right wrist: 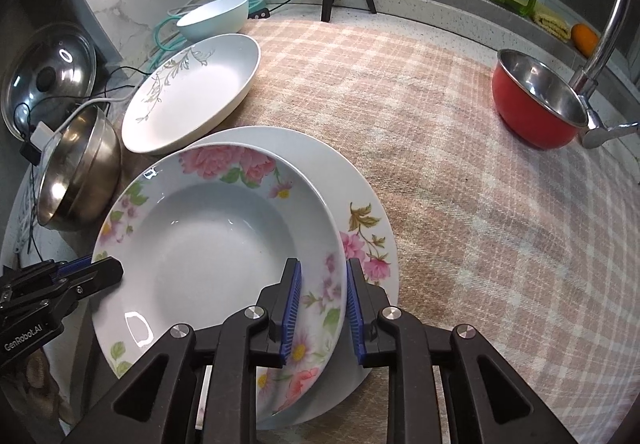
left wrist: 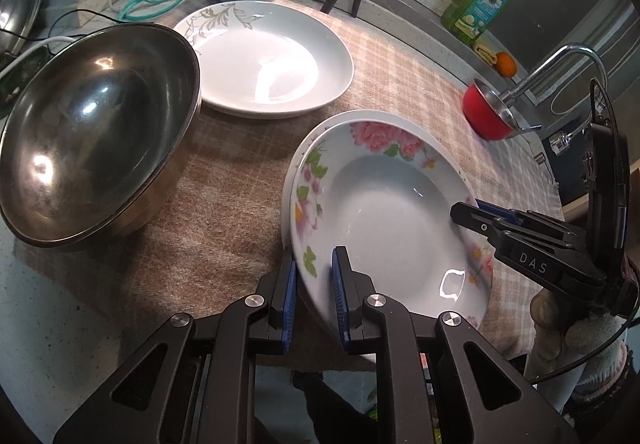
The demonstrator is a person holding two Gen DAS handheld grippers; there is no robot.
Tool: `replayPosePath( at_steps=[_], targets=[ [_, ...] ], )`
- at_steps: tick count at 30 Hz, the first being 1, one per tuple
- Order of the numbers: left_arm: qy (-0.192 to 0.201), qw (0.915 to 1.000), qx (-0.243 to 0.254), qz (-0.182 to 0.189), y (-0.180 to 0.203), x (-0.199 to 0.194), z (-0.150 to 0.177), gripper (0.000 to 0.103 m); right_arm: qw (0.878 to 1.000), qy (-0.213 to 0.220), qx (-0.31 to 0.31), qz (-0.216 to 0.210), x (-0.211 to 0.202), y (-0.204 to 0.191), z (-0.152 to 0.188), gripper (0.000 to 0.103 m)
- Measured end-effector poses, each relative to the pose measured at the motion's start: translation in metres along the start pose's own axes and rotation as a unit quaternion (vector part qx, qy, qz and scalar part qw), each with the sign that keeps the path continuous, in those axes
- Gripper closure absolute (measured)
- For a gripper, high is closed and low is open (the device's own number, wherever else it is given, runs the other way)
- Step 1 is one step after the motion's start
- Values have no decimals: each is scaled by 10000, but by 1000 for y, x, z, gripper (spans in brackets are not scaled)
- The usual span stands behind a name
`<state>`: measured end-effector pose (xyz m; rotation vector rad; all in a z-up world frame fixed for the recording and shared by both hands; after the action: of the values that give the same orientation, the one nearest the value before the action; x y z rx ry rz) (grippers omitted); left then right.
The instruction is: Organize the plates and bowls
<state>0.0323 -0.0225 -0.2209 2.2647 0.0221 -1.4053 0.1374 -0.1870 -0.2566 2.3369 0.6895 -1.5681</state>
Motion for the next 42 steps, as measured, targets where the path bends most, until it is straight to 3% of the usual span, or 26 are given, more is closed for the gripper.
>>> replayPosePath(
  at_steps=[3, 7, 11, 16, 20, 25, 27, 42],
  targets=[
    [-13, 10000, 11, 10, 0, 0, -1, 88, 9999, 4, -114, 90, 1, -2, 0, 81],
    [-10, 10000, 39, 1, 3, 1, 0, 89, 9972, 33, -526, 535, 2, -10, 1, 79],
    [-10, 10000, 57, -5, 3, 2, -1, 89, 9984, 36, -406, 380, 2, -6, 0, 79],
    [-35, 9998, 152, -82, 4, 2, -2, 89, 9975, 56, -494, 496, 2, -8, 1, 79],
    [-61, 9996, 244, -151, 6, 3, -2, 88, 9996, 91, -184, 172, 0, -3, 1, 77],
    [-118, 9992, 330, -201, 6, 3, -2, 88, 9945, 57, 720, -763, -2, 19, 3, 77],
    [-137, 9989, 366, -245, 8, 4, -2, 88, 9919, 47, 875, -923, -2, 24, 3, 77],
    [-130, 9989, 312, -333, 12, 9, -5, 88, 9921, 101, 771, -984, -6, 30, 2, 77]
  ],
)
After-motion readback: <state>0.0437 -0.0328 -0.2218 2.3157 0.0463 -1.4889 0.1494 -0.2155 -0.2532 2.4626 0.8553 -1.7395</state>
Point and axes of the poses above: each gripper's, at about its wrist camera, not at the fingertips, and x roughly the way its jaws point, y to its right, z to its underside, the point moved 5 cm from there along x, roughly the way its jaws point, and after that the axes turned 4 degrees about -x, right-handed, at the moved point
